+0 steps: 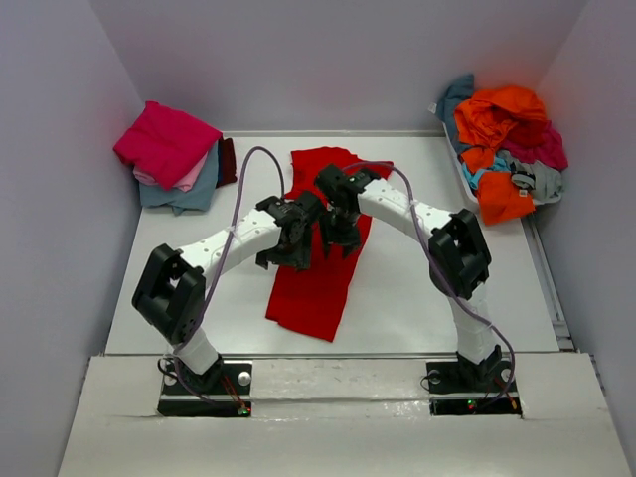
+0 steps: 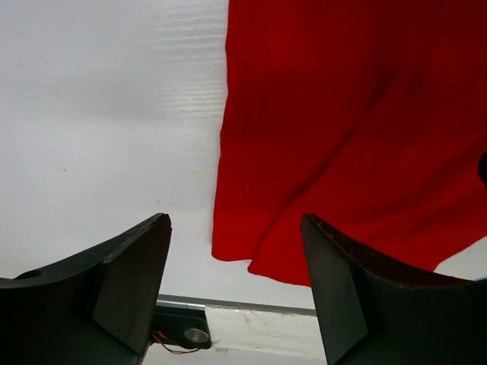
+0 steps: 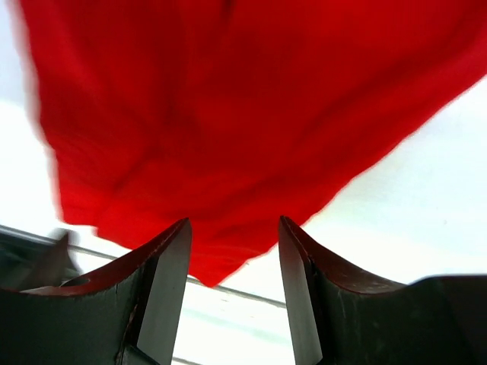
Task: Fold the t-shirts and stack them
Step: Fold the tshirt
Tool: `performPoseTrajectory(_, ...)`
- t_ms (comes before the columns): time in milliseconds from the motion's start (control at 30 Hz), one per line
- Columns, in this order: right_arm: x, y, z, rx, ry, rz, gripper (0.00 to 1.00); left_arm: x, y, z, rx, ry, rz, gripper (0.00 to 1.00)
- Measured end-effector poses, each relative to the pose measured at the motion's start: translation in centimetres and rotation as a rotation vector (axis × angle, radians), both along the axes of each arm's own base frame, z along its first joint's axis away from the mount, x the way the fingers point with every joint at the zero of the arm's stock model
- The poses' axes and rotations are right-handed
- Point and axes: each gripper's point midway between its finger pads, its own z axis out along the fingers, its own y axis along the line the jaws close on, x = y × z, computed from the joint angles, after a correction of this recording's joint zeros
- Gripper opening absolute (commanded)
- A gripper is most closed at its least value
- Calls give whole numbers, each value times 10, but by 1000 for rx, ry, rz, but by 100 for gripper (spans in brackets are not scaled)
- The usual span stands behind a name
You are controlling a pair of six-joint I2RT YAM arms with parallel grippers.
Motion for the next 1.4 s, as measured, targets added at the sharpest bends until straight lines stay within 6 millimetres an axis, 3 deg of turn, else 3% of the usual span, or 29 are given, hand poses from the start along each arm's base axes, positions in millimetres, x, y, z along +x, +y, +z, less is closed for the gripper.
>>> performPoseTrajectory(100, 41, 0, 21, 44, -85, -73, 55, -5, -7, 1, -6, 1, -23, 81)
performPoseTrajectory(233, 108, -21, 37, 83, -174, -199, 56, -13, -11, -1, -8, 20, -47, 81)
performPoseTrajectory(433, 201, -56, 20, 87, -250, -338, 56, -35, -10, -7, -33, 78, -71, 81)
performPoseTrajectory(467, 212, -65, 7, 80, -245, -358, 56, -39, -10, -8, -38, 88, -78, 81)
performPoseTrajectory(567, 216, -77, -17, 57, -206, -378, 56, -47, -12, -10, -44, 114, -102, 81)
performPoseTrajectory(700, 217, -77, -43, 58, -172, -372, 56, -56, -16, -14, -42, 143, -146, 80)
performPoseTrajectory(1133, 221, -77, -43, 120, -148, -372, 56, -70, -17, -61, 74, 302, -219, 78)
performPoseTrajectory(1400, 225, -84, -43, 166, -124, -385, 56, -81, -23, -70, 84, 345, -271, 78)
